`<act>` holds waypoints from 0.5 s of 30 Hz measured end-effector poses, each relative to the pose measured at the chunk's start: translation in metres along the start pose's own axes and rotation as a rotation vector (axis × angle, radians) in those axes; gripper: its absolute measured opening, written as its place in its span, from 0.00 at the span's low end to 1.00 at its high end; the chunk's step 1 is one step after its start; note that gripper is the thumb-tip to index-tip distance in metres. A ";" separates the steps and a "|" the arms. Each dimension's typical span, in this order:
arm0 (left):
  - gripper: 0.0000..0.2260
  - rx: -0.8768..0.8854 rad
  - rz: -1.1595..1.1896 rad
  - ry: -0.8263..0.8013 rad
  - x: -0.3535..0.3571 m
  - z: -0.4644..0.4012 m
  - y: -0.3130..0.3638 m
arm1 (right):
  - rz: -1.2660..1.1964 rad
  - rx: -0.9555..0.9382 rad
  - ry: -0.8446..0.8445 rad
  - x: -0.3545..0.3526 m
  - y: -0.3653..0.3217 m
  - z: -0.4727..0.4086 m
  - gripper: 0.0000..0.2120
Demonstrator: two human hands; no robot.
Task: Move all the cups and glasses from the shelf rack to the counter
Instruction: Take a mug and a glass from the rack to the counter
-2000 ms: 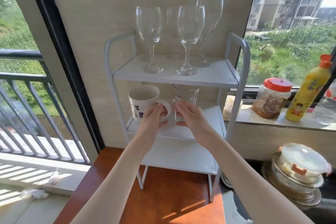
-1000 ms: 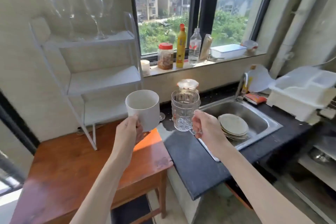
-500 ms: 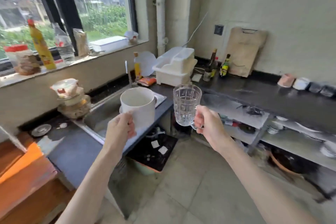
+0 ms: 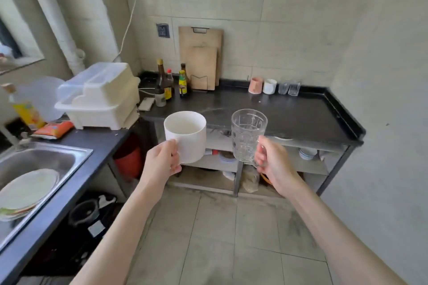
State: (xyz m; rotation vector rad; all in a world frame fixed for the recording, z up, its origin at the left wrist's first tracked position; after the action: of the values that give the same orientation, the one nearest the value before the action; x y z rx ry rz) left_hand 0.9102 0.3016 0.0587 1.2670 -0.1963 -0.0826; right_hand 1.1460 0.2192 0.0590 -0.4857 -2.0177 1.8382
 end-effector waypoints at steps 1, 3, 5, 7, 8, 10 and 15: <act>0.13 -0.014 -0.017 -0.016 0.015 -0.016 0.000 | 0.007 0.007 0.017 -0.011 0.002 -0.012 0.18; 0.12 -0.040 -0.041 -0.055 0.049 -0.056 0.003 | 0.009 0.012 0.065 -0.033 0.005 -0.044 0.17; 0.13 -0.062 -0.057 -0.084 0.081 -0.099 0.008 | 0.006 0.010 0.117 -0.053 0.008 -0.081 0.17; 0.13 -0.076 -0.065 -0.128 0.114 -0.144 0.015 | 0.015 0.007 0.152 -0.069 0.010 -0.124 0.17; 0.13 -0.085 -0.064 -0.148 0.129 -0.167 0.019 | 0.028 0.009 0.164 -0.076 0.011 -0.146 0.17; 0.13 -0.101 -0.063 -0.175 0.154 -0.207 0.024 | 0.056 0.022 0.186 -0.087 0.013 -0.187 0.16; 0.13 -0.125 -0.096 -0.224 0.204 -0.289 0.031 | 0.070 0.084 0.245 -0.111 0.034 -0.265 0.16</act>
State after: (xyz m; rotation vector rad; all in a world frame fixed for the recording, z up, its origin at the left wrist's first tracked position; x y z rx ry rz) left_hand 1.1643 0.5473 0.0267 1.1413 -0.3181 -0.3159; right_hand 1.3727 0.3989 0.0434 -0.7266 -1.7760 1.7967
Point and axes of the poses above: each hand's wrist, its own z-axis away from the middle knuckle, its own x-axis out of the palm, y = z × x, the point moved 7 cm from there along -z, towards the middle knuckle, and after that the axes turned 12 degrees about -x, right-handed, at the moved point
